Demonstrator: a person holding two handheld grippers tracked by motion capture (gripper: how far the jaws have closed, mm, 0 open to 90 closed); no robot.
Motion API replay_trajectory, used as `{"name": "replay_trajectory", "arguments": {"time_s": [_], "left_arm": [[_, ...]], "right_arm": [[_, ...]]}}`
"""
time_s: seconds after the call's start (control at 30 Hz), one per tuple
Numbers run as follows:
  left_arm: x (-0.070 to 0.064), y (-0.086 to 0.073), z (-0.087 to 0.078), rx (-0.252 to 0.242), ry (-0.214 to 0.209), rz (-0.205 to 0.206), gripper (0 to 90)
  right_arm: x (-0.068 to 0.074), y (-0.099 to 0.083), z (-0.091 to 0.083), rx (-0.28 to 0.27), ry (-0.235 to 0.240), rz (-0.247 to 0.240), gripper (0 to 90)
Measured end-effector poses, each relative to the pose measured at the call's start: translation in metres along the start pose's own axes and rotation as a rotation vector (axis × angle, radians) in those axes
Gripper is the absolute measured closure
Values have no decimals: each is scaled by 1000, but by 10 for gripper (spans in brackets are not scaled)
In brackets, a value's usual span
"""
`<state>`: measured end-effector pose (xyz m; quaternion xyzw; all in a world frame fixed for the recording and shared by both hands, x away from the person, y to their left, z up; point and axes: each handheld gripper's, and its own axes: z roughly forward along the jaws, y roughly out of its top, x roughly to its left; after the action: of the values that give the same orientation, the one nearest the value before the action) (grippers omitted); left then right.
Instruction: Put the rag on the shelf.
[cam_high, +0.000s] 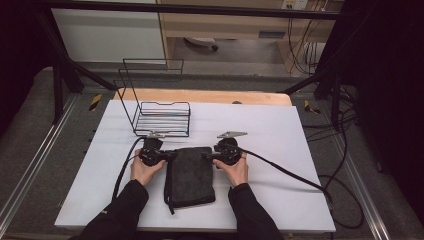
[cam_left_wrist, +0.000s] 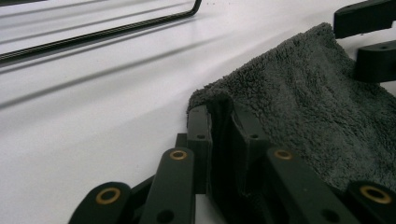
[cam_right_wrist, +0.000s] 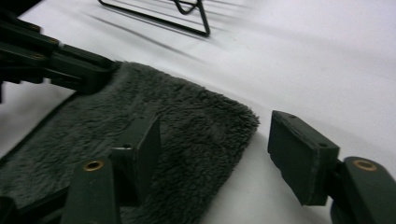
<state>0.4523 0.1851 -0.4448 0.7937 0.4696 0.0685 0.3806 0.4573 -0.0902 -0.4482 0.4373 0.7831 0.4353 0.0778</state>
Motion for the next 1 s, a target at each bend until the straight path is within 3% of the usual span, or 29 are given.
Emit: {"name": "replay_trajectory", "arguments": {"time_s": [0.1,0.43,0.63,0.8,1.0], "left_arm": [[-1,0,0,1,8,6,791],[-2,-1,2,-7,21,43,780],[-1,0,2,-1,9,34,780],[0,1,2,3,2,26,790],[1,1,2,4,-4,6,800]], "right_arm": [[-3,-1,5,22,-3,9,454],[-3,-2,6,48,9,36,544],[-4,-1,7,59,21,49,593],[-7,2,3,91,44,64,689],[-8,2,6,105,56,69,711]]}}
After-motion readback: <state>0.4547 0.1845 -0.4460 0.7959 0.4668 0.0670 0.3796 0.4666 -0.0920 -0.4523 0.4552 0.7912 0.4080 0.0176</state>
